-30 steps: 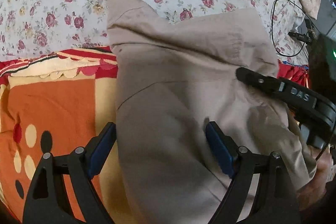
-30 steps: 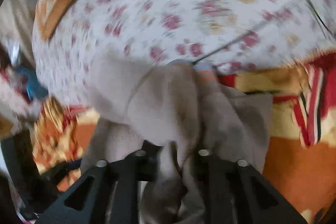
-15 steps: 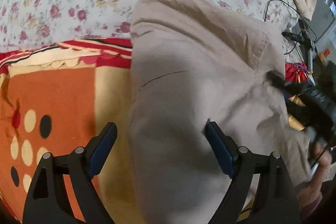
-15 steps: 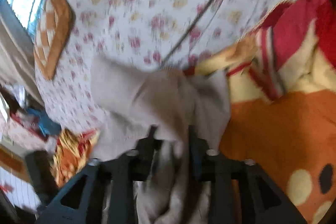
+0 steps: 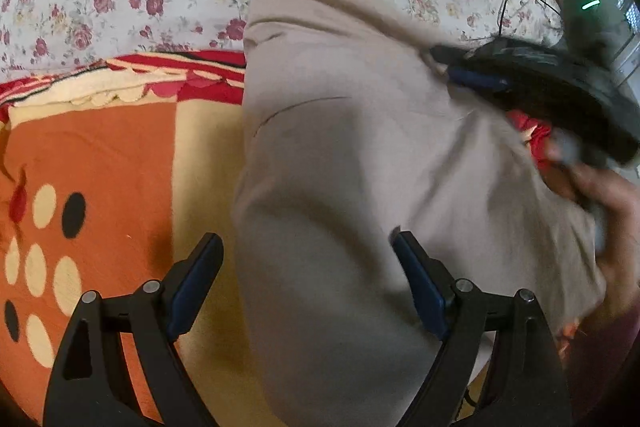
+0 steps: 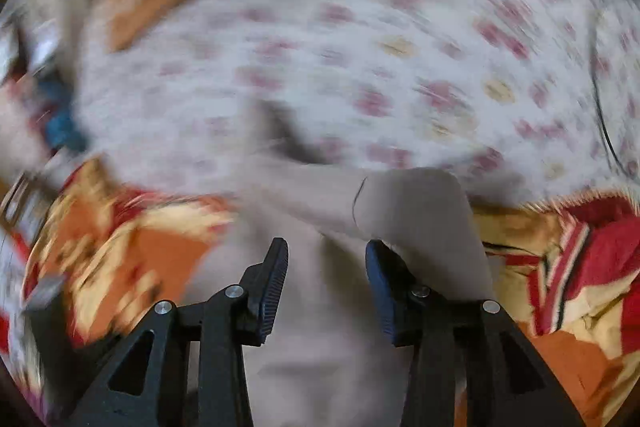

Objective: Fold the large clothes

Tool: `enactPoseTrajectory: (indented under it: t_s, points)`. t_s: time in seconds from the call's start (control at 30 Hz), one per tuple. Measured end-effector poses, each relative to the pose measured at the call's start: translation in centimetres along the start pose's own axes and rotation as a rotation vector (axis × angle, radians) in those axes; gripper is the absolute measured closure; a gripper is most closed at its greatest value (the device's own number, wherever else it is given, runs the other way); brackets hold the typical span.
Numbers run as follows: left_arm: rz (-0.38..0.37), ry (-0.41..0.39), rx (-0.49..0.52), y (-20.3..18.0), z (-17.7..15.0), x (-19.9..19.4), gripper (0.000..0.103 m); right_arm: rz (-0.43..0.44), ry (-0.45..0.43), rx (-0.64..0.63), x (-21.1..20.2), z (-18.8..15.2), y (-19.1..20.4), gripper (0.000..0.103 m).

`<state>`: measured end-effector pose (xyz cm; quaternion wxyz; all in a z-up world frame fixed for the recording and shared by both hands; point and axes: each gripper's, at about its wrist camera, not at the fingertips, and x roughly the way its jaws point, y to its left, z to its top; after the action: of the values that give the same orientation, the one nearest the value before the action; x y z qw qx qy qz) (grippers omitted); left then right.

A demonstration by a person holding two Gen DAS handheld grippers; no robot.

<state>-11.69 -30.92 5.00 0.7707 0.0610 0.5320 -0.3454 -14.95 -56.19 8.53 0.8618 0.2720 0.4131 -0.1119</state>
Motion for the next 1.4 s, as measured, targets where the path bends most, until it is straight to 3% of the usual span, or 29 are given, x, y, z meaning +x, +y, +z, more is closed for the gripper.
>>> enactPoseTrajectory:
  t_s: [0.07, 0.17, 0.27, 0.33, 0.43, 0.57, 0.7, 0.77, 0.8, 0.83, 0.9, 0.93, 1.0, 1.2, 1.27, 1.3, 1.33, 1.4]
  points:
    - [-0.009, 0.001, -0.006, 0.1, -0.2, 0.4, 0.013, -0.028, 0.023, 0.106, 1.9, -0.8, -2.9, 0.081]
    - [-0.006, 0.012, -0.001, 0.0, -0.3, 0.7, 0.011, -0.014, 0.027, 0.134, 2.7, -2.7, -4.8, 0.081]
    - [-0.006, 0.02, -0.001, 0.2, -0.2, -0.1, 0.011, 0.013, 0.014, 0.147, -0.9, -3.2, -4.7, 0.069]
    - [0.001, -0.003, 0.019, 0.3, -0.4, -1.3, 0.011, 0.064, -0.018, 0.115, -4.9, -4.1, -4.3, 0.052]
    - [0.029, -0.057, 0.051, 1.0, -1.2, -3.3, 0.011, 0.102, -0.06, 0.061, -10.1, -6.7, -3.2, 0.036]
    - [0.023, -0.073, -0.001, 2.6, -2.3, -4.5, 0.011, 0.216, -0.054, 0.015, -12.8, -10.2, -0.5, 0.03]
    - [0.041, -0.077, -0.006, 2.7, -2.9, -5.0, 0.011, 0.26, 0.05, -0.03, -10.6, -12.3, 2.4, 0.029]
    - [0.056, -0.066, 0.019, 2.4, -3.2, -4.7, 0.011, 0.193, 0.019, -0.085, -10.2, -13.0, 3.3, 0.048]
    - [0.052, -0.059, 0.021, 2.5, -3.3, -4.5, 0.011, 0.114, -0.006, -0.119, -10.3, -13.3, 3.3, 0.092]
    - [0.04, -0.055, 0.014, 2.7, -3.6, -4.5, 0.01, 0.083, -0.017, -0.128, -10.4, -13.5, 2.9, 0.096]
    - [0.002, -0.051, -0.011, 3.0, -3.9, -4.4, 0.006, 0.039, -0.035, -0.101, -10.1, -14.1, 1.3, 0.097]
    - [-0.013, -0.049, -0.021, 3.0, -4.0, -4.3, 0.006, -0.014, -0.004, -0.091, -9.1, -14.7, 0.4, 0.097]
    - [-0.015, -0.035, -0.031, 2.8, -4.1, -4.0, 0.006, -0.04, 0.05, -0.08, -7.5, -15.7, -0.7, 0.097]
    - [0.002, -0.127, -0.004, 2.3, -3.1, -7.1, 0.006, -0.022, -0.08, -0.07, -12.8, -14.1, 0.2, 0.095]
    - [0.006, -0.131, -0.002, 2.3, -2.4, -6.9, 0.006, -0.053, -0.106, -0.074, -13.5, -13.3, 0.7, 0.088]
    - [0.004, -0.125, -0.007, 2.2, -1.9, -6.5, 0.006, -0.084, -0.124, -0.065, -13.5, -12.8, 1.1, 0.079]
    - [0.001, -0.122, -0.013, 2.2, -1.6, -6.1, 0.006, -0.113, -0.153, -0.045, -13.6, -12.3, 1.2, 0.058]
    - [-0.002, -0.122, -0.019, 1.9, -0.9, -5.1, 0.006, -0.104, -0.173, -0.01, -13.3, -11.4, 1.3, 0.041]
